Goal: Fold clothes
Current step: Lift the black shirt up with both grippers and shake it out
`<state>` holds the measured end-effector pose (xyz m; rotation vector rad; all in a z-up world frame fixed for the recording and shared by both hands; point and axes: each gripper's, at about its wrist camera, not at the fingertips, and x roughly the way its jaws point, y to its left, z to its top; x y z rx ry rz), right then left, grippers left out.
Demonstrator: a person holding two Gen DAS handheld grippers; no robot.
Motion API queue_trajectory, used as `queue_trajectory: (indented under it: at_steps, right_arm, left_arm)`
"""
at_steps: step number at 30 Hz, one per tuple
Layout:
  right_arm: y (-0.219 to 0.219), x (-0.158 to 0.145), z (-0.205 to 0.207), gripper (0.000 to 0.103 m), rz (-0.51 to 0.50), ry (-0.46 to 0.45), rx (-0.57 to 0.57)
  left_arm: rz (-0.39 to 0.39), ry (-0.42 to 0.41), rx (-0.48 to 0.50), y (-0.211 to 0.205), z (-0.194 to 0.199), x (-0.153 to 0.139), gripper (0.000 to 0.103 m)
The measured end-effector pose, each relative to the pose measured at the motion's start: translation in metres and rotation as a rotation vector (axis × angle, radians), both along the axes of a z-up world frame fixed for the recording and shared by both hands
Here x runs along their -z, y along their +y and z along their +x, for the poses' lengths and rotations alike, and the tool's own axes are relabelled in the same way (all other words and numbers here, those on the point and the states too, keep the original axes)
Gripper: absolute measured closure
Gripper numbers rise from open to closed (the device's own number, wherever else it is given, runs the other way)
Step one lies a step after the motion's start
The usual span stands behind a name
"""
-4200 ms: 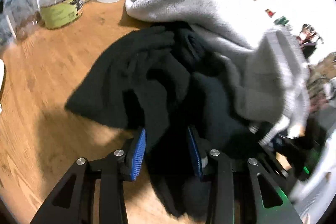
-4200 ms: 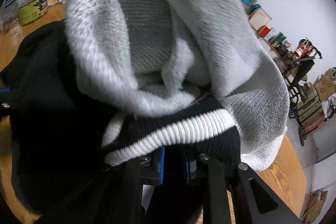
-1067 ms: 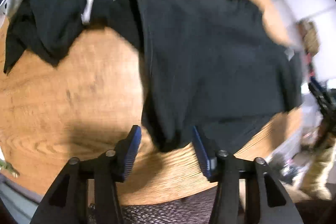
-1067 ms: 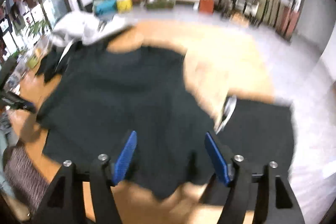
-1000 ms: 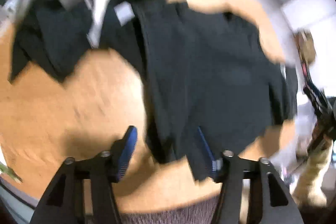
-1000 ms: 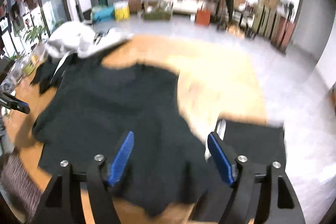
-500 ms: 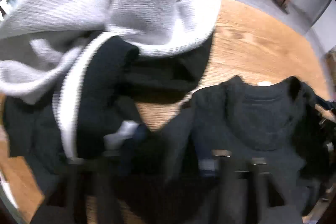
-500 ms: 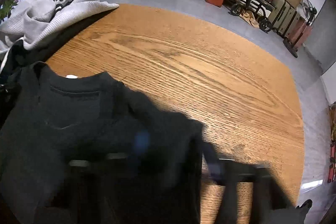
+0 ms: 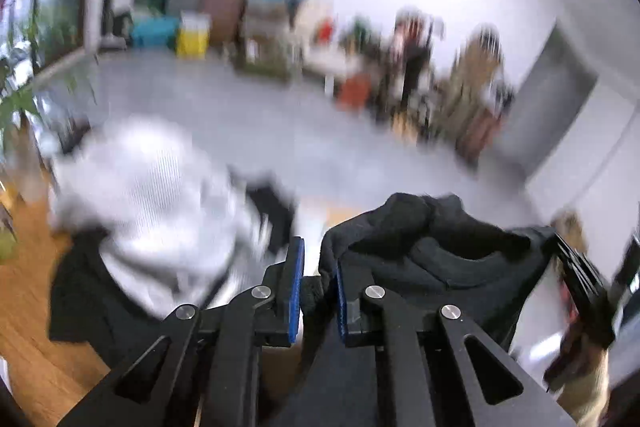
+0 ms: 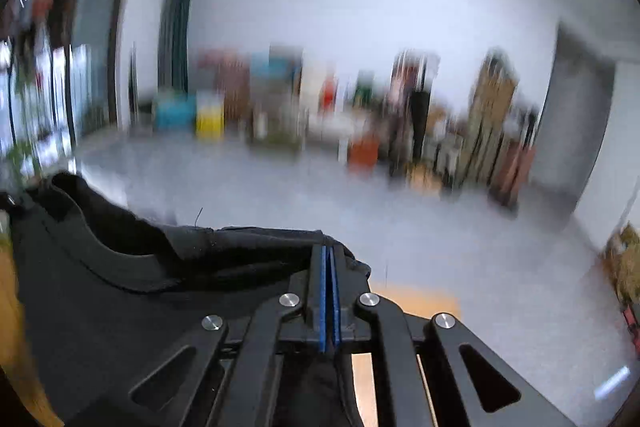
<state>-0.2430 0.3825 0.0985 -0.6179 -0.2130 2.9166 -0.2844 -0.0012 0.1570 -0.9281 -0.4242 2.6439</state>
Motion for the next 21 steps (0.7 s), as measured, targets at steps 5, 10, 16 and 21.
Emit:
queue_trajectory:
  at_steps: [5,10,16,21]
  right_arm:
    - [-0.027,-0.169,0.082,0.100,-0.025,0.436,0.004]
    - [-0.054,-0.256,0.164,0.100,-0.030,0.657,-0.031]
    - [-0.072,-0.192,0.194,0.099,0.013,0.548,-0.052]
    - [-0.056,-0.044,0.189,0.099,-0.100,0.223,-0.055]
  left_arm:
    - [0.029,0.429,-0.058,0.007,0.082,-0.172,0.089]
    - [0.077,0.505,-0.051,-0.013,0.142,-0.283,0.089]
    - [-0.059,0.378,0.011,-0.001,0.139,-0.204,0.089]
    - [-0.088,-0.043,0.140,0.006,0.109,-0.036,0.089]
